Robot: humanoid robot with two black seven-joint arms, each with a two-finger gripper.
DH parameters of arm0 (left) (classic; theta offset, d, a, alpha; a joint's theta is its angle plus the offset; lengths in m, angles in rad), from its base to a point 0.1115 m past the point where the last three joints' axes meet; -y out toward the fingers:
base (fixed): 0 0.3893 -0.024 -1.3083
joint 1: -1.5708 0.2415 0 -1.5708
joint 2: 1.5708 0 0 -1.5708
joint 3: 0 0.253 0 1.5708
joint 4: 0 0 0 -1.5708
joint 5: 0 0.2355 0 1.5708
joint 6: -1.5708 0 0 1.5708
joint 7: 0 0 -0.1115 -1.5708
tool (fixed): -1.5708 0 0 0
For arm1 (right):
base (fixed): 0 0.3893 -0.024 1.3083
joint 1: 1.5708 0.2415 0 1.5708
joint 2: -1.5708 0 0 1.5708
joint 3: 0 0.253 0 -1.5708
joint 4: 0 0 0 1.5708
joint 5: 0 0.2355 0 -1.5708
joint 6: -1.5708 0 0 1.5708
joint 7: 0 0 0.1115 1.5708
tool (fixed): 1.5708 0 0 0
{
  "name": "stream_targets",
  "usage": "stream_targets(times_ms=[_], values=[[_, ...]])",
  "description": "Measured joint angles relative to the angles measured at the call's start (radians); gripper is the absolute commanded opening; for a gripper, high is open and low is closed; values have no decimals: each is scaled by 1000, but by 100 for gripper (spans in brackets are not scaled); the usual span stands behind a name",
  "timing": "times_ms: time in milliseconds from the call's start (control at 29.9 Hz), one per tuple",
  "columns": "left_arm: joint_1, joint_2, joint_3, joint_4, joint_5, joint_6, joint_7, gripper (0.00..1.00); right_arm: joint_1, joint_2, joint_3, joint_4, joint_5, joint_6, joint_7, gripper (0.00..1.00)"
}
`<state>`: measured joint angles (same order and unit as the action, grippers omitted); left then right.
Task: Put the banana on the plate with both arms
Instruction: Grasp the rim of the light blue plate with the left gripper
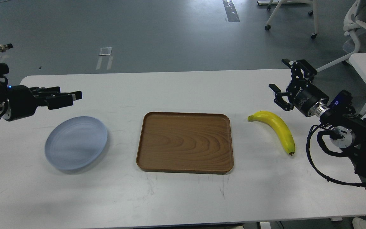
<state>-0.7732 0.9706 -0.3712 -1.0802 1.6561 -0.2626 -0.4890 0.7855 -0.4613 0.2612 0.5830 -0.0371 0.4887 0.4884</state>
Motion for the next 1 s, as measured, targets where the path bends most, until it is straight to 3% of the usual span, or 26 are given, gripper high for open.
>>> stream_targets(times_ms=[234, 468, 1003], values=[[46, -4, 101, 122, -7, 45, 0, 99, 0, 2, -1, 4, -1, 0, 0, 99], [118, -30, 109, 205, -77, 47, 0, 96, 1, -5, -1, 5, -3, 0, 0, 99], [148, -143, 115, 353, -89, 47, 0, 90, 0, -5, -2, 4, -4, 0, 0, 99]])
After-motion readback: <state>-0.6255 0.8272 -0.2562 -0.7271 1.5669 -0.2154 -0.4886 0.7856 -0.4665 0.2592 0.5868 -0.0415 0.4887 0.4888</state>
